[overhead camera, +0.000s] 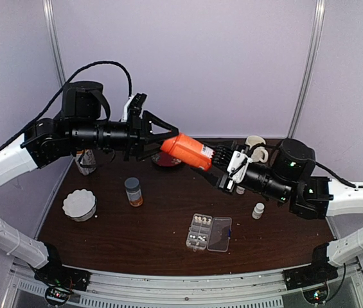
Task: Sort the pills into containers
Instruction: Pass from the left arm to the right
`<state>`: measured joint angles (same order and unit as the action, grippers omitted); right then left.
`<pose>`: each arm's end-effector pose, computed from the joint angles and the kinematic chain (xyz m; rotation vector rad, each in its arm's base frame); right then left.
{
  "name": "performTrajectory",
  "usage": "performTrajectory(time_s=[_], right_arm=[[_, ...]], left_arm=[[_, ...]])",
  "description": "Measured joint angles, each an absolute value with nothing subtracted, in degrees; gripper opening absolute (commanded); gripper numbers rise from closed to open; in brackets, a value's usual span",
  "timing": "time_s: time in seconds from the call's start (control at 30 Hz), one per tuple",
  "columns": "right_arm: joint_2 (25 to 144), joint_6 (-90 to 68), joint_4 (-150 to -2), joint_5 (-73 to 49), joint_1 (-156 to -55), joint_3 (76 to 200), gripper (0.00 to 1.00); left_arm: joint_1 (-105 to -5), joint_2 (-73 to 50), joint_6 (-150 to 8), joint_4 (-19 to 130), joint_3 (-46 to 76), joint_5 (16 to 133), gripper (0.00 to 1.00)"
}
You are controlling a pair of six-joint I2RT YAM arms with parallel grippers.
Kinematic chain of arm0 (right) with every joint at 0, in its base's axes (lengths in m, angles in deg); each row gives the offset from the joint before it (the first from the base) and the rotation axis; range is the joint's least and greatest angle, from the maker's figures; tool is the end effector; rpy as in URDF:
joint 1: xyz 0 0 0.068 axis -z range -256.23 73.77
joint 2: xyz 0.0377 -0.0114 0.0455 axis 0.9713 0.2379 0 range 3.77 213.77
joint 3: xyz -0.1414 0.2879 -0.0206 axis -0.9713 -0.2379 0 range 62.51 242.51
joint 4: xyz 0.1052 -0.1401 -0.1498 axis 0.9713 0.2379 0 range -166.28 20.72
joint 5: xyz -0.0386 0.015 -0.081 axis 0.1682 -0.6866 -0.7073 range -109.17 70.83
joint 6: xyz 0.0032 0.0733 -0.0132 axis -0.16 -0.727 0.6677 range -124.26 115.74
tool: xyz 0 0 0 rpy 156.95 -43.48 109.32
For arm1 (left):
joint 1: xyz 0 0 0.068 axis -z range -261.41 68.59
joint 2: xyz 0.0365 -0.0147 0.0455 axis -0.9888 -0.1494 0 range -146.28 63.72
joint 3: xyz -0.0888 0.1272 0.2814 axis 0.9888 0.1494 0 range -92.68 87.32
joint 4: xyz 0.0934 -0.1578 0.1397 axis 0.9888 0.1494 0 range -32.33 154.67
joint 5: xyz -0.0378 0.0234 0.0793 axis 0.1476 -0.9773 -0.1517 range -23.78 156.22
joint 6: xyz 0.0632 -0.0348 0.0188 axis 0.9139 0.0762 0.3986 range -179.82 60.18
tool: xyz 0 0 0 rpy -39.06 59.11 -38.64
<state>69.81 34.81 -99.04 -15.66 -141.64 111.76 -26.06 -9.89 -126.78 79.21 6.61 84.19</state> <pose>0.0999 0.2274 0.4110 -1.2006 0.8663 0.4182 0.1339 -0.2276 0.4670 0.0458 2.2172 -1.6629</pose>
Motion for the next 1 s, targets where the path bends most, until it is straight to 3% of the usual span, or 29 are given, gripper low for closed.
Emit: performTrajectory(time_s=[0.13,0.17,0.27,0.33,0.77,1.0], right_arm=[[69.8,35.5,-99.1,-15.8,-141.8,111.6,0.18],[69.8,35.8,-98.9,-15.8,-141.8,111.6,0.18],[69.7,35.9,-98.8,-15.8,-141.9,111.2,0.15],[69.4,35.3,-98.7,-15.2,-141.9,111.1,0.13],[64.3,23.0,-93.6,-7.5,-140.9,109.9,0.13],[63.5,10.3,-84.0,1.9,-138.2,112.3,0.14]], left_arm=[[-26.0,-9.6,-128.5,78.7,7.4,83.9,0.02],[-26.0,-9.5,-129.1,78.4,7.8,83.9,0.13],[-25.9,-9.3,-129.9,78.4,8.3,84.0,0.68],[-25.8,-9.3,-129.1,78.8,8.1,84.3,0.95],[-25.2,-0.4,-108.5,85.1,2.4,78.5,0.97],[-25.2,12.2,-78.3,73.1,19.8,84.8,0.97]])
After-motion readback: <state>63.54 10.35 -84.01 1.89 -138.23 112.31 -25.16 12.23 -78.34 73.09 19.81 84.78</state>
